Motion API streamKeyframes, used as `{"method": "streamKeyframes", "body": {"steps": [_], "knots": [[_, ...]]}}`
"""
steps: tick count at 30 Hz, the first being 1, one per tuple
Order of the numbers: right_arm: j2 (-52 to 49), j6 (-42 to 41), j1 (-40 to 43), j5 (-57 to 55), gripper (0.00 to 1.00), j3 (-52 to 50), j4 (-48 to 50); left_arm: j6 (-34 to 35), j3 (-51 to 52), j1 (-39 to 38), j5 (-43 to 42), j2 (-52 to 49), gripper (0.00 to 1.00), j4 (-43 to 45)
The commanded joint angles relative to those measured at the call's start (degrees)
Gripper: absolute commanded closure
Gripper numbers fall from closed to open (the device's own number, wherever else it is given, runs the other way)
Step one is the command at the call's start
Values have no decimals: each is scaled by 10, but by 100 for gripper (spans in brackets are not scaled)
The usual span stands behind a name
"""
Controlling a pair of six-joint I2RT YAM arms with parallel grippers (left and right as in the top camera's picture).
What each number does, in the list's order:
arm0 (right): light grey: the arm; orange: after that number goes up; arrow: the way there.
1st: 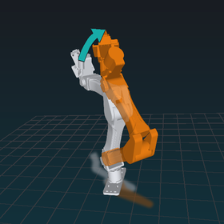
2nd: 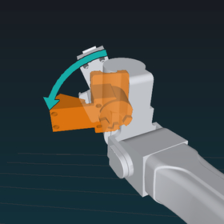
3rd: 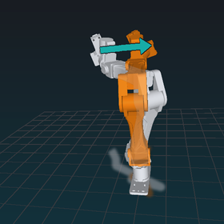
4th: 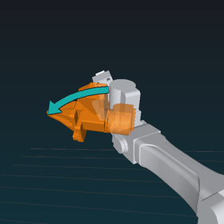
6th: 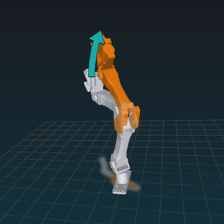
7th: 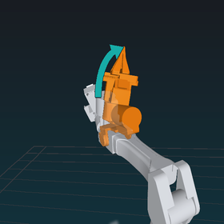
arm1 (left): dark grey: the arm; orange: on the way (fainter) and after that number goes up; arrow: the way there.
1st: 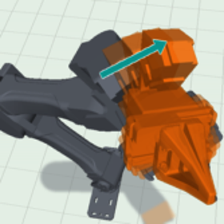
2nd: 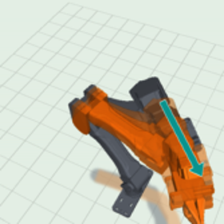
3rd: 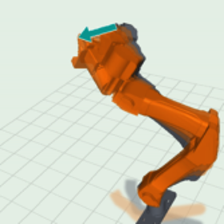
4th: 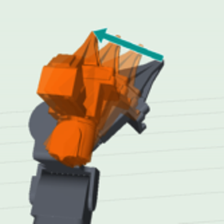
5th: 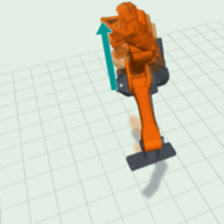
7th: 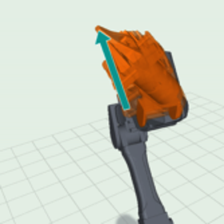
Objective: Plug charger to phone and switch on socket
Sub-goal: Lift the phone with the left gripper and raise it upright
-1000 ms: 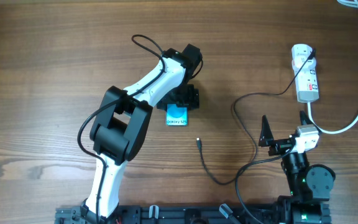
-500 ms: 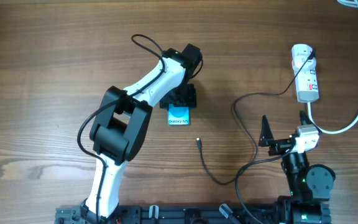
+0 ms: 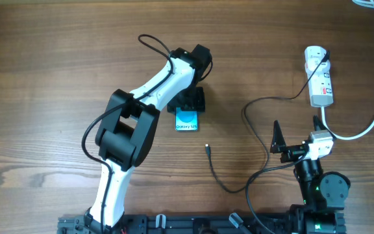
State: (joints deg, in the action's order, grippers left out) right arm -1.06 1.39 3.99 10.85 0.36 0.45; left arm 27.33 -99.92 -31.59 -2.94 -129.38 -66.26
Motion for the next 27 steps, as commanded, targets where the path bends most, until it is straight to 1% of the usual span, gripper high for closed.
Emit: {"method": "streamKeyframes", "body": {"steps": [1,6,9,11,14,15,17,18,19,24,27], "knots": [[1,-3,-3,-5,0,-1,3,1,-40,0,-33,18,34,-18],[1,-3,-3,-5,0,-1,3,1,-43,2,-108,71,34,-29],[1,-3,-3,-5,0,-1,3,0,-43,10,-174,105,34,-35],[1,-3,-3,-5,0,-1,3,-2,-43,19,-242,126,34,-43],[1,-3,-3,-5,0,-1,3,-32,-43,34,-365,149,34,-45],[1,-3,-3,-5,0,-1,3,-31,-43,47,-432,158,34,-45],[1,-3,-3,-5,0,-1,3,-31,-43,62,-498,162,34,-45],[1,-3,-3,-5,0,-1,3,-31,-43,78,-566,162,35,-45],[1,-3,-3,-5,0,-1,3,-31,-43,89,-612,162,34,-45],[1,-3,-3,-5,0,-1,3,-28,-43,132,-758,162,34,-47],[1,-3,-3,-5,0,-1,3,-28,-43,153,-812,162,33,-52]]}}
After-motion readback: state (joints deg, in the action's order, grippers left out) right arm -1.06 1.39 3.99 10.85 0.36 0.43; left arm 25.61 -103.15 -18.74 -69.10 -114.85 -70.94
